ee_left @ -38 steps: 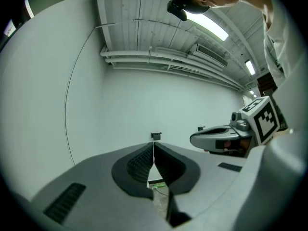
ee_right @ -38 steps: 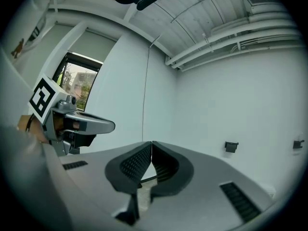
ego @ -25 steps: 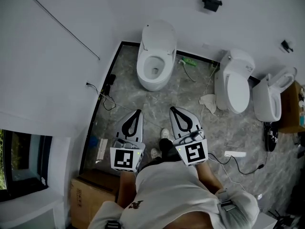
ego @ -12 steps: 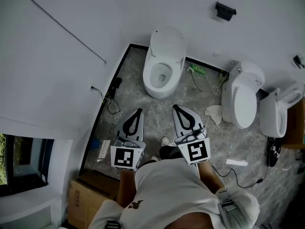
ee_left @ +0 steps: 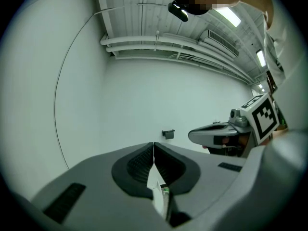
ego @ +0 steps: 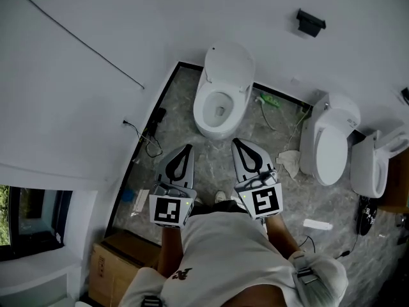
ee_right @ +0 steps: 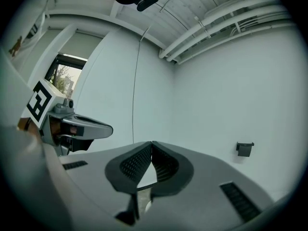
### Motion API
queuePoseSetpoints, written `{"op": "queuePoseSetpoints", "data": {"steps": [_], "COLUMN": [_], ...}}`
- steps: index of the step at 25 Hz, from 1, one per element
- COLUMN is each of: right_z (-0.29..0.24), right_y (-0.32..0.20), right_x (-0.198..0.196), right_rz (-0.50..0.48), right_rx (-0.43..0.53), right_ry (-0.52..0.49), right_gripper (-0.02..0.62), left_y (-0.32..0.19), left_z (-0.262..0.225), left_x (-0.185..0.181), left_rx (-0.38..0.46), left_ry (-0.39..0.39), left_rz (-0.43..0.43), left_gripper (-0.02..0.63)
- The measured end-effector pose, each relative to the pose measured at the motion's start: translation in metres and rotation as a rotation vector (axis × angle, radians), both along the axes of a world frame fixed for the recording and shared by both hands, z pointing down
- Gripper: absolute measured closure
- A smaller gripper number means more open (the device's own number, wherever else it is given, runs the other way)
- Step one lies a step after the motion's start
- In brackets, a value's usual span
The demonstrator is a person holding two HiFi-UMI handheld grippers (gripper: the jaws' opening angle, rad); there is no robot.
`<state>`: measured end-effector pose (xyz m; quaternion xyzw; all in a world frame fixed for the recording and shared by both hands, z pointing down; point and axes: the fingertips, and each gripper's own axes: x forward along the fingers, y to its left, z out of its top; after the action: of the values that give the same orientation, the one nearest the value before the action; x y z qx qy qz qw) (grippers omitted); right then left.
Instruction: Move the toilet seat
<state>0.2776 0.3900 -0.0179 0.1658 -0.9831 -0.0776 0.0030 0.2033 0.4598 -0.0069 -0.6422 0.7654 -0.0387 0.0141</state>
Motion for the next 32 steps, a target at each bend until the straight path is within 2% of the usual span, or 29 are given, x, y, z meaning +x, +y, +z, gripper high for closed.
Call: {"op": "queuePoseSetpoints", "data": {"steps": [6,12,15,18,26,29,32], "right_z": [0.006,0.013,0.012,0.011,0.011,0.013,0.017], "right_y": [-0.021,-0.043,-0.061,-0.076,-0.105,-0.109,-0.116], "right_x": [-0.025,-0.059,-0.081,-0.102,-0.158,-0.179,-0.194], "right_rz": [0.019,0.065,0.102,0.147,0.242,0.268,0.295], "right_rx": [-0.010,-0.005,-0.005,-0.007,0.002,0.006,0.008], "right_ry": [0.003,0.023,0.036,0.039,0.066,0.074,0.083], "right_gripper": [0.575,0.575,0.575,0.575,0.575,0.575,0.575], "left_y": [-0.023,-0.052,-0.075,-0.092,-0.126,-0.134,-0.144], "left_z": [0.003,0.009,0.003,0.001,0.001,0.006,0.008], "left_x": [-0.028,-0.062,-0.085,-0.111,-0.177,-0.200,-0.217], "left_rx": [0.001,-0.006,0.001,0.001,0.001,0.010,0.010], "left_ry": [-0.006,-0.006,0.021,0.004,0.038,0.022,0.047], "left_rz": [0.009,0.089,0.123,0.165,0.237,0.259,0.281], "left_gripper": [0.583,0.583,0.583,0.583,0.583,0.583,0.583]}}
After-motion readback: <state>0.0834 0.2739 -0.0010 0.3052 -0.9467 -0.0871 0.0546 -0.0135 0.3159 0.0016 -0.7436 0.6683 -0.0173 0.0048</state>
